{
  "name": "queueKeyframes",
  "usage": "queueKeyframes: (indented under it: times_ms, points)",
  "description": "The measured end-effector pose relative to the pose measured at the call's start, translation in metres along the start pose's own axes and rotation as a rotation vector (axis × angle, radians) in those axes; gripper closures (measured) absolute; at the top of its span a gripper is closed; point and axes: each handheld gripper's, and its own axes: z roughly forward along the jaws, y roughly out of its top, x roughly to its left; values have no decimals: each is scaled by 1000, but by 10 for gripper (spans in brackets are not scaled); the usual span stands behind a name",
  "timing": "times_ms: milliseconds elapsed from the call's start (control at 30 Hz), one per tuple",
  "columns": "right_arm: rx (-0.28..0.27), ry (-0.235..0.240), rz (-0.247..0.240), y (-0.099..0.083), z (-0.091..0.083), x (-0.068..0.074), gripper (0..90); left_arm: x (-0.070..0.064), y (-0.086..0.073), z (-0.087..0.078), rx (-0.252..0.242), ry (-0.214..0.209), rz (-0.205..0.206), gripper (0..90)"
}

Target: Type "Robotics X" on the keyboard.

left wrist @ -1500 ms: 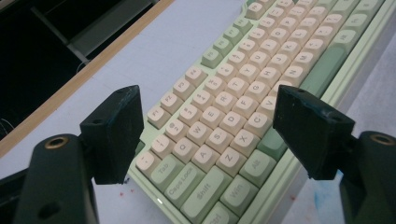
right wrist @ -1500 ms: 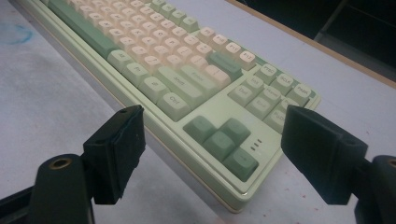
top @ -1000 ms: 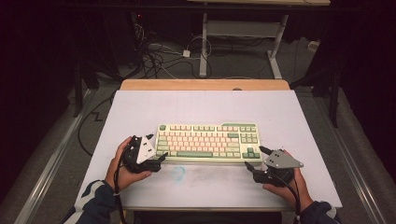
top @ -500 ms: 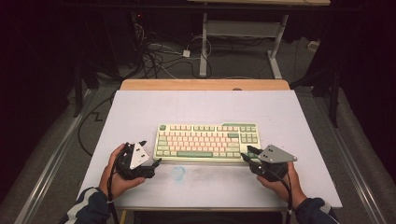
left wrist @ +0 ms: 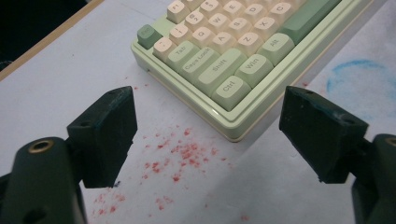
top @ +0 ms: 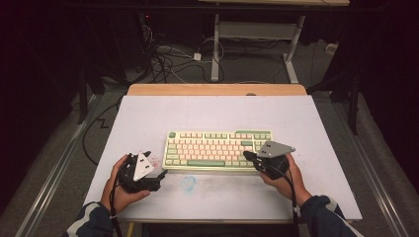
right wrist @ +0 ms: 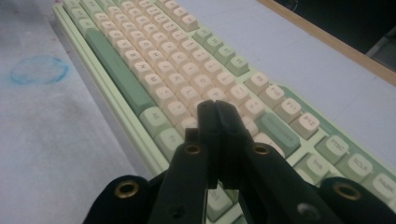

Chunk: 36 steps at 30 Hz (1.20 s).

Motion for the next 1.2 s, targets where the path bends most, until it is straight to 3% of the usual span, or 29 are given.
queueKeyframes:
  times_ms: [167, 333, 767, 1000, 1200]
  points:
    - [9, 13, -8, 15, 19, -4, 900, 1, 1, 0, -10, -7, -21, 176]
    - [20, 25, -16, 29, 38, -4, 900, -1, -1, 3, 6, -17, -5, 176]
    - [91, 52, -50, 47, 82, 4, 900, -2, -2, 3, 17, -29, -15, 176]
    - [144, 40, -70, 47, 98, 6, 900, -2, -4, 4, 26, -30, -22, 176]
    - [145, 43, -65, 47, 98, 6, 886, -3, -5, 4, 35, -37, -20, 176]
